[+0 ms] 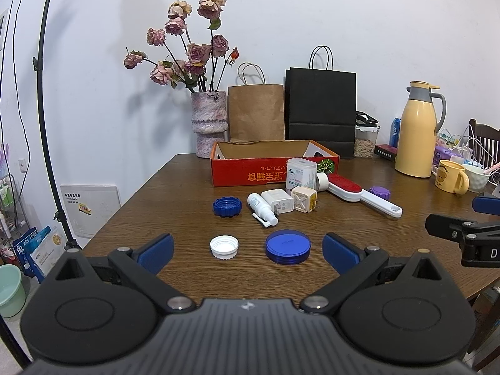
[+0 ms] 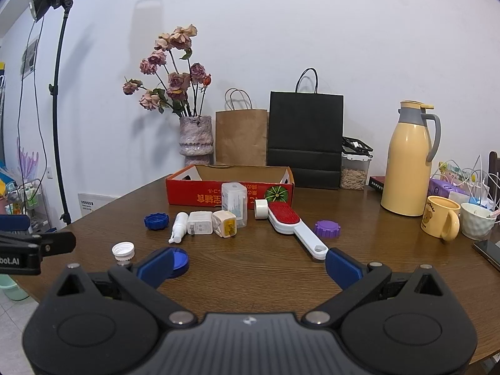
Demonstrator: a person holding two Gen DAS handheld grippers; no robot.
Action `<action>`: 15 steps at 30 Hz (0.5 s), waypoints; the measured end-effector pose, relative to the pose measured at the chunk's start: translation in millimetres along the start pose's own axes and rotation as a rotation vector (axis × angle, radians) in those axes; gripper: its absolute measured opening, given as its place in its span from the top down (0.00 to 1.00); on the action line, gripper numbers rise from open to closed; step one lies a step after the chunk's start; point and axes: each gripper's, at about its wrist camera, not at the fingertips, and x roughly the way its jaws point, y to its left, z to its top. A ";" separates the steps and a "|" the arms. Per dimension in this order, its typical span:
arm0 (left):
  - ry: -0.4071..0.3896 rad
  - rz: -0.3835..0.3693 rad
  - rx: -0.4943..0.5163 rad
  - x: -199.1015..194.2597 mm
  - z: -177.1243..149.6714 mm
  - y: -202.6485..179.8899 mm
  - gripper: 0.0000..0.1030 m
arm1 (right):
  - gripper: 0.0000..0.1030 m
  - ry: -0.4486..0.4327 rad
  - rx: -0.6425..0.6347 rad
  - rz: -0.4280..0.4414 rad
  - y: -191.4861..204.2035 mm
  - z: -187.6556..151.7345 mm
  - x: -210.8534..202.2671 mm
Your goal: Organize rigid objects
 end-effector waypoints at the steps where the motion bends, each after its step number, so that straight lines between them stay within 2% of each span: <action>1: 0.000 0.000 0.000 0.0 0.0 0.0 0.00 | 0.00 0.000 0.000 0.000 0.1 0.1 -0.1; 15: -0.001 0.000 -0.001 -0.3 -0.3 0.3 0.00 | 0.00 -0.001 -0.002 0.000 1.5 0.5 -0.8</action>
